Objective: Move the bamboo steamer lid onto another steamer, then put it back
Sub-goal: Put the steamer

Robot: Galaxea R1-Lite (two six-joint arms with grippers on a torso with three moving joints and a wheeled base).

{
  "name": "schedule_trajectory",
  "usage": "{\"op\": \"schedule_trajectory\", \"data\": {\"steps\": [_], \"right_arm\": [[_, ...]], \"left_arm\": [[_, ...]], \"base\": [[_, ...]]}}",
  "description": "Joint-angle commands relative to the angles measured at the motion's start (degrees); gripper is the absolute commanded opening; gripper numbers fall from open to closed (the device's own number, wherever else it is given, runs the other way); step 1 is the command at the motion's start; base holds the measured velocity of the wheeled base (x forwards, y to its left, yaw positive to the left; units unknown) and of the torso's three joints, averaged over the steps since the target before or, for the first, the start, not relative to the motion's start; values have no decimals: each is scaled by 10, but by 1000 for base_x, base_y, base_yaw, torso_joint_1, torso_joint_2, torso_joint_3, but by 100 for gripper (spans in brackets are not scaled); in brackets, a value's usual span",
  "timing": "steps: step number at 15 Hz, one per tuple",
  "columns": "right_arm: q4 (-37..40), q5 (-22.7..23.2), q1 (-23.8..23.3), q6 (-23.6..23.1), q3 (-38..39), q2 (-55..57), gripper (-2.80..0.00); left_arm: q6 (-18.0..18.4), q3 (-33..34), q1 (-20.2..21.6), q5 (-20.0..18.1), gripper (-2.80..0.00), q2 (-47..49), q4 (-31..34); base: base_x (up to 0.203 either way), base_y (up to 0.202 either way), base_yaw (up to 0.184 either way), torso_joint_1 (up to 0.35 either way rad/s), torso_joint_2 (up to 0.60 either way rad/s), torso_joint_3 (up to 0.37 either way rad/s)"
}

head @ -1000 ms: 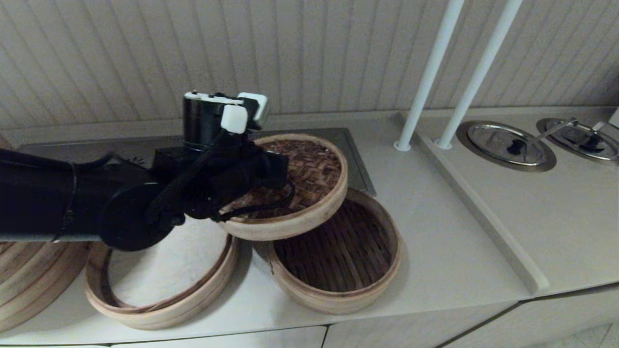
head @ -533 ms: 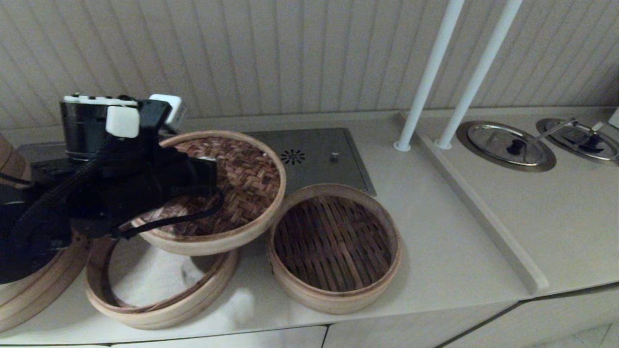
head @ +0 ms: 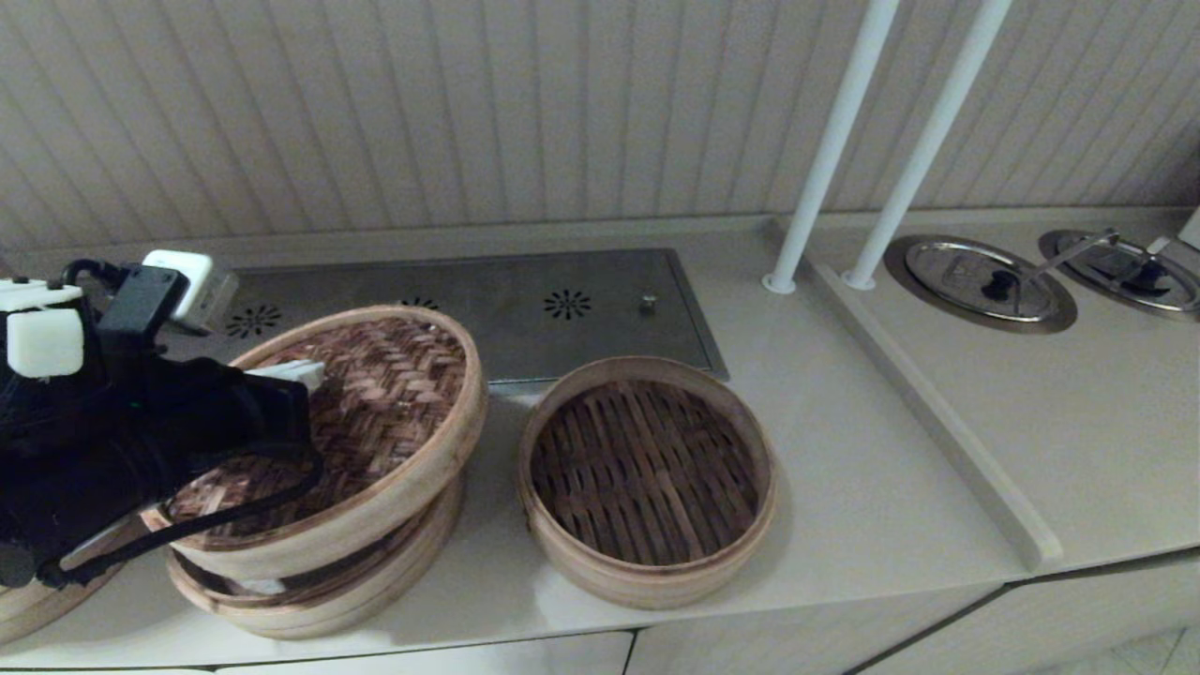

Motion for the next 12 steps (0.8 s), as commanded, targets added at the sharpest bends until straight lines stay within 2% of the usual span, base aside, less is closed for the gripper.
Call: {"op": "schedule_trajectory", "data": {"steps": [1, 7, 12], "right_arm": [[0, 1, 0, 0, 0, 0, -280], [0, 1, 0, 0, 0, 1, -280], [0, 1, 0, 0, 0, 1, -280]], "left_arm": [[1, 39, 25, -9, -280, -13, -25], [0, 146, 35, -22, -280, -3, -115], [-3, 152, 38, -27, -280, 15, -121]], "base": [[0, 0, 0, 0, 0, 0], [0, 0, 0, 0, 0, 0], [0, 0, 0, 0, 0, 0]]}}
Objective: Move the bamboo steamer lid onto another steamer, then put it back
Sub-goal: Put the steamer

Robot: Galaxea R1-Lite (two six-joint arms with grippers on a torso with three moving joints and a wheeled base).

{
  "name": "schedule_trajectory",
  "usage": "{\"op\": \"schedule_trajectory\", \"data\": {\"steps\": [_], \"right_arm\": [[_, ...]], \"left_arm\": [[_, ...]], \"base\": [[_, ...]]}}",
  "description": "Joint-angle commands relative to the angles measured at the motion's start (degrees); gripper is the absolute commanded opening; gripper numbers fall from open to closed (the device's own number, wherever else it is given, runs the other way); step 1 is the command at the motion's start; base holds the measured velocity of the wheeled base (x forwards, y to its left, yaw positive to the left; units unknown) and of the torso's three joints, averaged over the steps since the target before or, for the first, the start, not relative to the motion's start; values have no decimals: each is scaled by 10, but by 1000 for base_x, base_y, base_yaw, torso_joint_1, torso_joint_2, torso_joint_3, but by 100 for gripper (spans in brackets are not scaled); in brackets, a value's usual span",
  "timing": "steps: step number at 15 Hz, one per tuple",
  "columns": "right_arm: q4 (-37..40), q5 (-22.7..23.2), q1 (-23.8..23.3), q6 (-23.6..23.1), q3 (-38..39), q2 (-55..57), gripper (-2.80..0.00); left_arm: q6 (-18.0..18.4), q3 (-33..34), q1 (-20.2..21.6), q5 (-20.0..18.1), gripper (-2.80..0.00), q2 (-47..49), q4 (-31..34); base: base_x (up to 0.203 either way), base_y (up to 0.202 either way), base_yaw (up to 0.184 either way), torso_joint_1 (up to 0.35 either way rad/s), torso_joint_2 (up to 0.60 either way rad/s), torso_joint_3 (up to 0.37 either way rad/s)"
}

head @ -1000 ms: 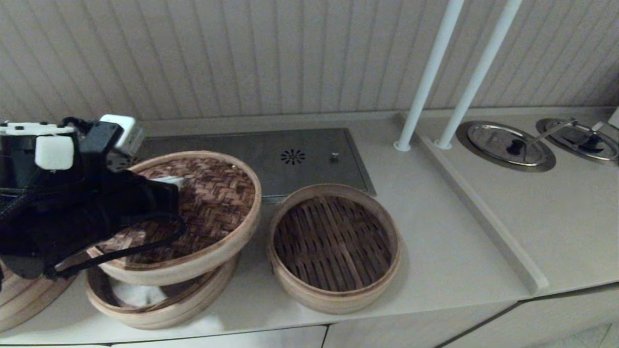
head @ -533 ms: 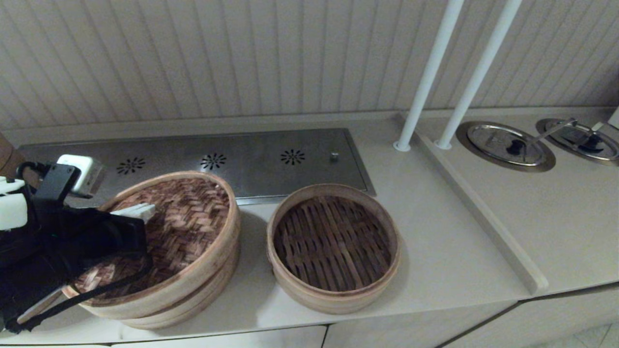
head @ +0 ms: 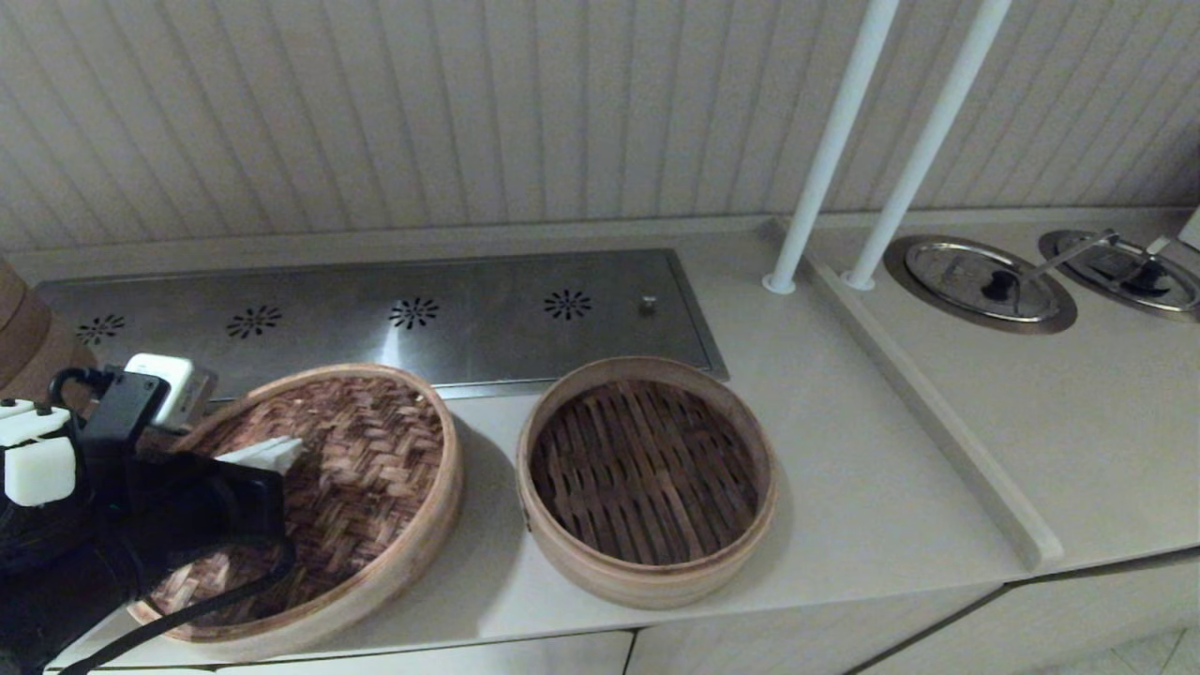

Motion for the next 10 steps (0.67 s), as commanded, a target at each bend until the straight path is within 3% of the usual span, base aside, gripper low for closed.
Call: {"op": "schedule_trajectory", "data": {"steps": [1, 7, 10], "right_arm": [[0, 0, 0, 0, 0, 0, -280], [0, 0, 0, 0, 0, 0, -280], [0, 0, 0, 0, 0, 1, -280]], "left_arm": [[0, -6, 8, 1, -280, 13, -2], [2, -16, 62, -36, -280, 36, -45], [2, -21, 66, -42, -280, 39, -46]], "base": [[0, 0, 0, 0, 0, 0], [0, 0, 0, 0, 0, 0], [0, 0, 0, 0, 0, 0]]}}
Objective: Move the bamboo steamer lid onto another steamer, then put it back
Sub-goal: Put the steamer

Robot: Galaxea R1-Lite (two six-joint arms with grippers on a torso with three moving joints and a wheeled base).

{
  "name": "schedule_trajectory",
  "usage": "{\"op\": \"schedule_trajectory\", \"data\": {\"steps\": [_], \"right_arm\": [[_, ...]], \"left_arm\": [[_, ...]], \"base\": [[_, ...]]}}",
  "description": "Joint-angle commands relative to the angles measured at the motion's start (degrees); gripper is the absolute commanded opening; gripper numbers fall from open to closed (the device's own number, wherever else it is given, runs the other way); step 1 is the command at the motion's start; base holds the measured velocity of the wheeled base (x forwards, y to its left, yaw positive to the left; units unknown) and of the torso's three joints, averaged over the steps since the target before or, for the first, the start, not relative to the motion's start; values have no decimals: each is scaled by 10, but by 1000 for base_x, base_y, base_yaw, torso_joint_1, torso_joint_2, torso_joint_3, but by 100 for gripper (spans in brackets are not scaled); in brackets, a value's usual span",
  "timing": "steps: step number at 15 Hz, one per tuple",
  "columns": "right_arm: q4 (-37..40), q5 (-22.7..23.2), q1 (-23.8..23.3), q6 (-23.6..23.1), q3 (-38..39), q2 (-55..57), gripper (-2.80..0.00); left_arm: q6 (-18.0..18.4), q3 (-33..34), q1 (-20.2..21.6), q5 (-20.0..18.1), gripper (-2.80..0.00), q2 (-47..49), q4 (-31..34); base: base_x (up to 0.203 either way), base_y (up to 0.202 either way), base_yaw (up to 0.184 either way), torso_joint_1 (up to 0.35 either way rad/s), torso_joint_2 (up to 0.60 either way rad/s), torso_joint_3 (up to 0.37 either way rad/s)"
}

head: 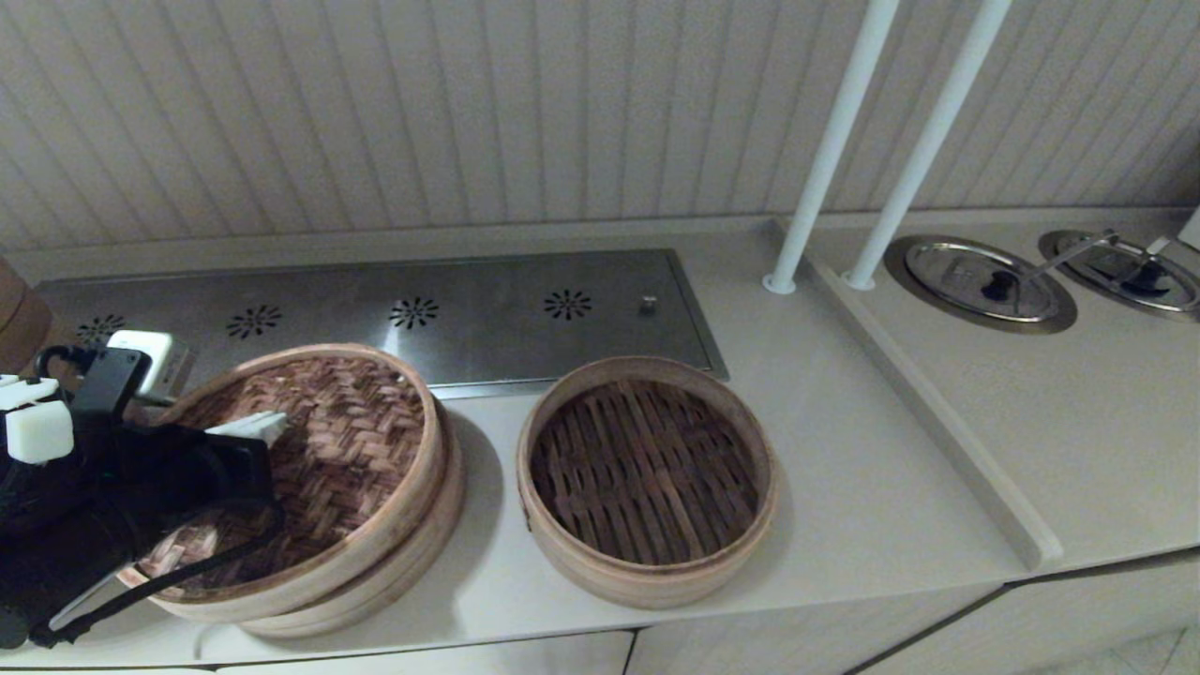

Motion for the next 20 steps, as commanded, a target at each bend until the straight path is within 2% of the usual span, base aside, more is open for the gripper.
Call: {"op": "schedule_trajectory", "data": {"steps": [1, 9, 14, 20], "right_arm": [[0, 0, 0, 0, 0, 1, -280], [0, 1, 0, 0, 0, 0, -280], [0, 0, 0, 0, 0, 0, -280], [0, 0, 0, 0, 0, 0, -280]], "left_arm": [[0, -2, 3, 0, -280, 8, -2], [-1, 17, 2, -18, -280, 18, -2], [-5, -20, 2, -19, -280, 40, -3], [-11, -25, 2, -19, -280, 68, -3]], "base": [[0, 0, 0, 0, 0, 0], [0, 0, 0, 0, 0, 0], [0, 0, 0, 0, 0, 0], [0, 0, 0, 0, 0, 0]]}}
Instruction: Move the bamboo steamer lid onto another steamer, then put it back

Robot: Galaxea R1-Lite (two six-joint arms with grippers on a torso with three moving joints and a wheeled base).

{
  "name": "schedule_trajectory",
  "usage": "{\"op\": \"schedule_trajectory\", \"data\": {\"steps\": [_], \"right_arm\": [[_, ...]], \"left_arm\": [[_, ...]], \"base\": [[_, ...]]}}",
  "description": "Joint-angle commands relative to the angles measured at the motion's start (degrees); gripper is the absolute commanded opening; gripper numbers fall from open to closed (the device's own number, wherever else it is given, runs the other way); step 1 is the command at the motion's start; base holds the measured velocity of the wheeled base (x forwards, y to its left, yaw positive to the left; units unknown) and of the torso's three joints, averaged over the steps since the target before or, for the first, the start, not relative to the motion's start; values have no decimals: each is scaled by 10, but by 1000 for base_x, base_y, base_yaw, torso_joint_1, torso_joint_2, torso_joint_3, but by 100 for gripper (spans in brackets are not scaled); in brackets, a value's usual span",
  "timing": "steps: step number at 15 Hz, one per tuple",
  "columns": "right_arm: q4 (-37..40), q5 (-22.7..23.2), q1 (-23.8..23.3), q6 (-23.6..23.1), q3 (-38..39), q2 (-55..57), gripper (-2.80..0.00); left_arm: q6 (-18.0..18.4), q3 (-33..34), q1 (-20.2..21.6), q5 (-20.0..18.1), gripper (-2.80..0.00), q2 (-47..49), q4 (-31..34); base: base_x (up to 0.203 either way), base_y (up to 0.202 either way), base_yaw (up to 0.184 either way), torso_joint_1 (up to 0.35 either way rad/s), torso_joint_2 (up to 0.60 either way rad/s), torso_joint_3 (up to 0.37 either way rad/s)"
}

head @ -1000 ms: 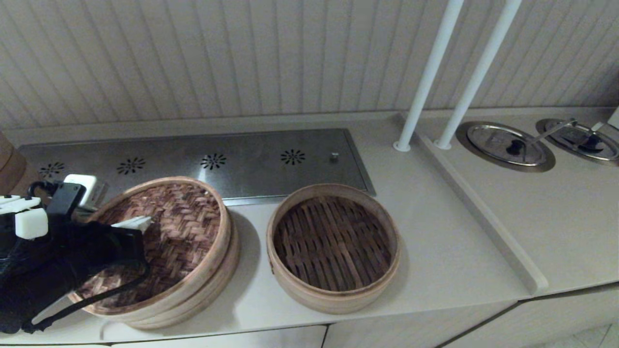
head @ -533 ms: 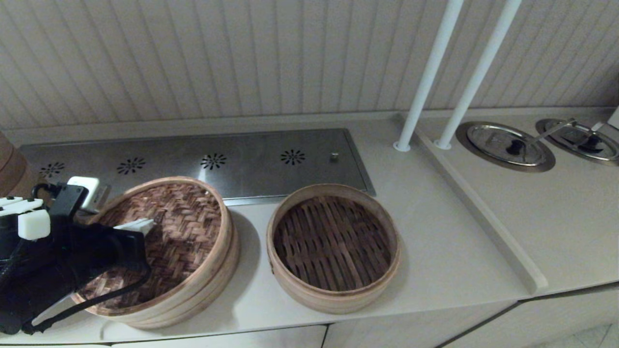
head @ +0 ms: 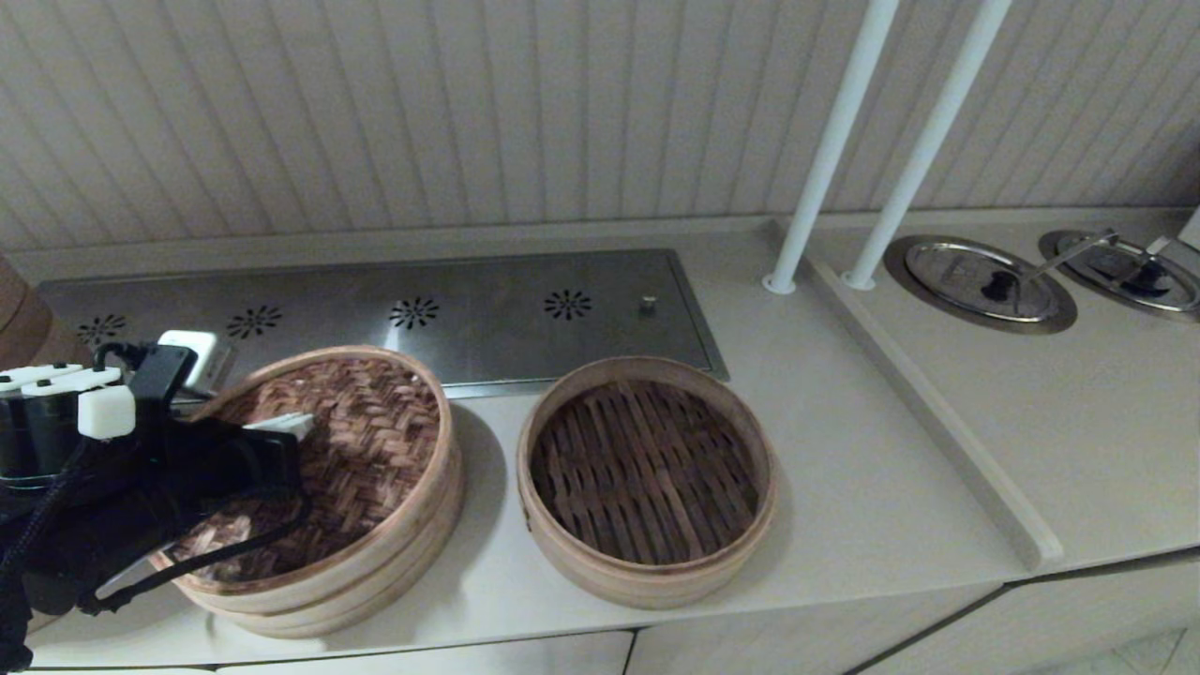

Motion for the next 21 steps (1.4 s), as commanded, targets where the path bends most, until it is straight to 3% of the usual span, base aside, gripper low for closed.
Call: {"op": "schedule_trajectory", "data": {"steps": [1, 6, 9, 10, 17, 21], "right_arm": [[0, 0, 0, 0, 0, 1, -280], [0, 0, 0, 0, 0, 0, -280], [0, 0, 0, 0, 0, 0, -280], [0, 0, 0, 0, 0, 0, -280], [0, 0, 0, 0, 0, 1, -280], [0, 0, 0, 0, 0, 0, -280]], "left_arm": [[0, 3, 0, 0, -280, 6, -2], [2, 14, 0, 1, -280, -12, -4], [7, 33, 0, 5, -280, -12, -59], [8, 39, 0, 6, 0, -10, -83], [9, 43, 0, 6, 0, -33, -96], [13, 41, 1, 10, 0, -157, -22]], "base": [[0, 0, 0, 0, 0, 0], [0, 0, 0, 0, 0, 0], [0, 0, 0, 0, 0, 0], [0, 0, 0, 0, 0, 0], [0, 0, 0, 0, 0, 0], [0, 0, 0, 0, 0, 0]]}}
